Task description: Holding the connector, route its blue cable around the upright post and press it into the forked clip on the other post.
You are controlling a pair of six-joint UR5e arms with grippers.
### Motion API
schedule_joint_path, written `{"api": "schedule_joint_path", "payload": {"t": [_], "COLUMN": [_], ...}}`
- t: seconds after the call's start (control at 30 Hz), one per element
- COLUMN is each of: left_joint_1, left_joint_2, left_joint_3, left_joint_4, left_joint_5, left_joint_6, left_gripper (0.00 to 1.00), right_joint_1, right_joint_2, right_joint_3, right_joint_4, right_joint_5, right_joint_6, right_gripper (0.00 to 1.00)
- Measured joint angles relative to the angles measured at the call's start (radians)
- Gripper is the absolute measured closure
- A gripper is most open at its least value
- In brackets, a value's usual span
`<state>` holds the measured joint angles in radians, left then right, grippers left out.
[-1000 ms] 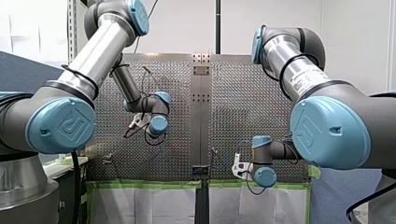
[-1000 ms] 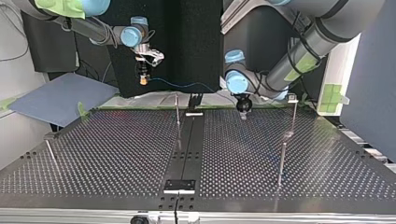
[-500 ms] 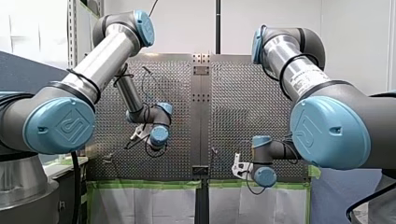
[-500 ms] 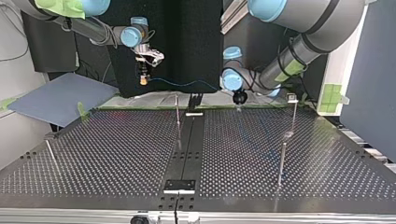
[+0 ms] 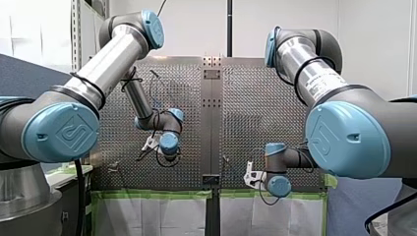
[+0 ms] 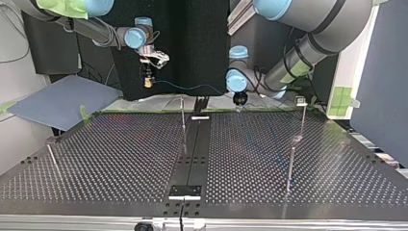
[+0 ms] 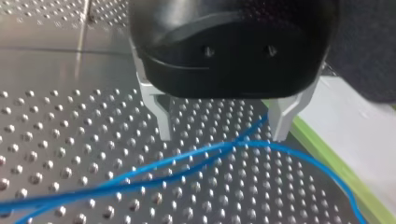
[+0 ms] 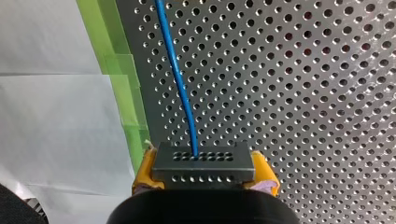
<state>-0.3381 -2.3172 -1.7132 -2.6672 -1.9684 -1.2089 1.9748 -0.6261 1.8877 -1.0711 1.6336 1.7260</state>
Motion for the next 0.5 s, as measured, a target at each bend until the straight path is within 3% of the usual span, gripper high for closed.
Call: {"api": "schedule_joint_path", "payload": {"t": [0.27,0.5], "left_joint_1": [-0.005,-0.008], "left_joint_2": [0.000,0.000], "left_joint_3": [0.000,-0.001], "left_joint_4": [-0.003,-0.013], "left_joint_5": [0.026,-0.002], "left_joint_6": [-0.074,-0.098], "left_gripper": [0.00,0.00], "right_joint_1": [0.000,0.000], "right_joint_2": [0.001,0.001], "right_joint_3": [0.000,0.000], "right_joint_4": [0.000,0.001], "right_joint_5": [0.000,0.000], "right_joint_6": [0.000,0.000], "right_gripper": [1.00,1.00]}}
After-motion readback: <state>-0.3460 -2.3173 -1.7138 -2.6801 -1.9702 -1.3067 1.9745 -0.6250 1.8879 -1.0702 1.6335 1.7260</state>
